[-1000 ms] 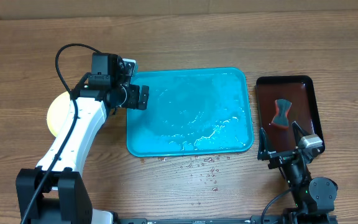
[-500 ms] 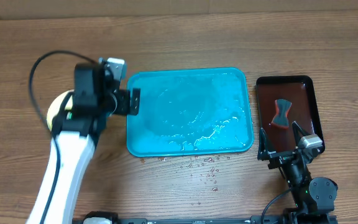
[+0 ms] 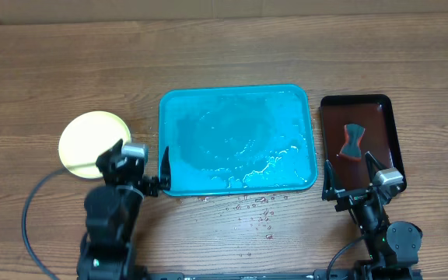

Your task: Clean dirty plates on tray and stack at the side

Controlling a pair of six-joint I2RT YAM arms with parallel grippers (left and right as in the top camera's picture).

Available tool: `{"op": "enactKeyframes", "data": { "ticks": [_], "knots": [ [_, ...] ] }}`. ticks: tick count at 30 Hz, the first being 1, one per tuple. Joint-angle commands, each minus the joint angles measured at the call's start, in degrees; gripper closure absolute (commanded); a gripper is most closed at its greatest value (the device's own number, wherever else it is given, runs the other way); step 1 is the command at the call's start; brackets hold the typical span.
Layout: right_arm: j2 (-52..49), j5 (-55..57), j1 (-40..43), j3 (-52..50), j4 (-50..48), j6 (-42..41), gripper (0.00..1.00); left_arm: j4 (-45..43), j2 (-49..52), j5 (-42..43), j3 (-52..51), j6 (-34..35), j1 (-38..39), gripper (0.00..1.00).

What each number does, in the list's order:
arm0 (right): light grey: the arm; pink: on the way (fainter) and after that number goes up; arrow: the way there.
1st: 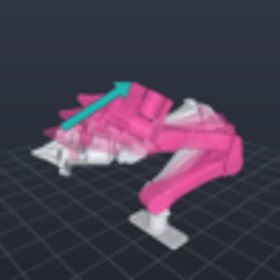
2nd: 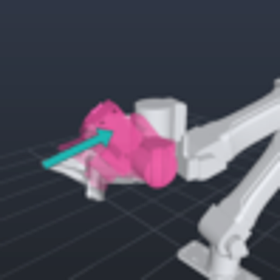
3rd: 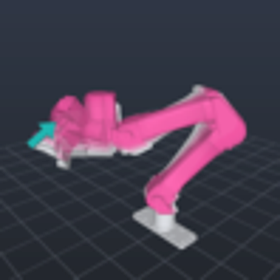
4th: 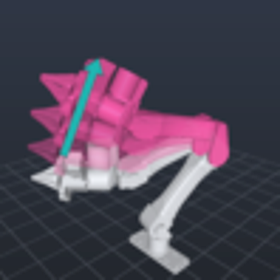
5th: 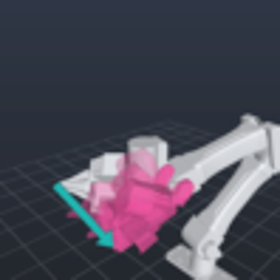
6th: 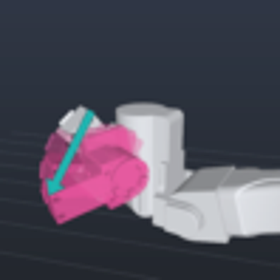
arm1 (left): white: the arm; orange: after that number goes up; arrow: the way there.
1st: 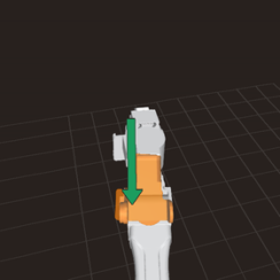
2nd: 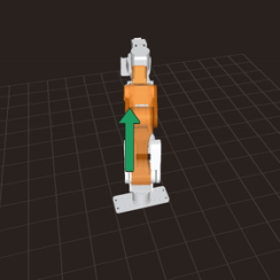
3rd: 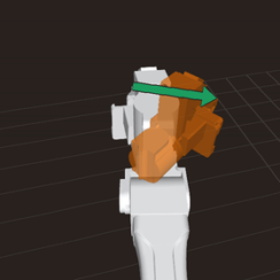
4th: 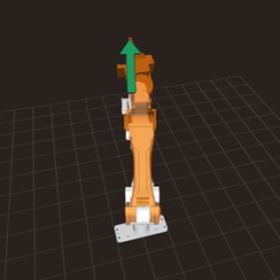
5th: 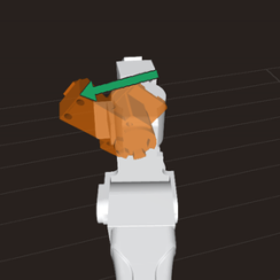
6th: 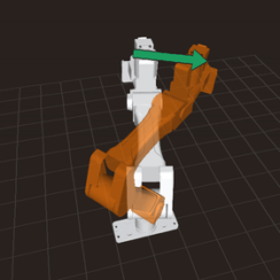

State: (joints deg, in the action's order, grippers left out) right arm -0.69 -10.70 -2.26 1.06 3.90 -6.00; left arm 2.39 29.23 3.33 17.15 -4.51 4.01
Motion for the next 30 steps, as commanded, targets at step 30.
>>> {"op": "enactKeyframes", "data": {
  "ticks": [30],
  "knots": [
    [0.52, -0.33, -0.35, -0.61, -0.35, -0.17, 0.00, 1.70, -29.03, 1.16, -16.90, -1.16, -2.08, 0.00]
  ]
}}
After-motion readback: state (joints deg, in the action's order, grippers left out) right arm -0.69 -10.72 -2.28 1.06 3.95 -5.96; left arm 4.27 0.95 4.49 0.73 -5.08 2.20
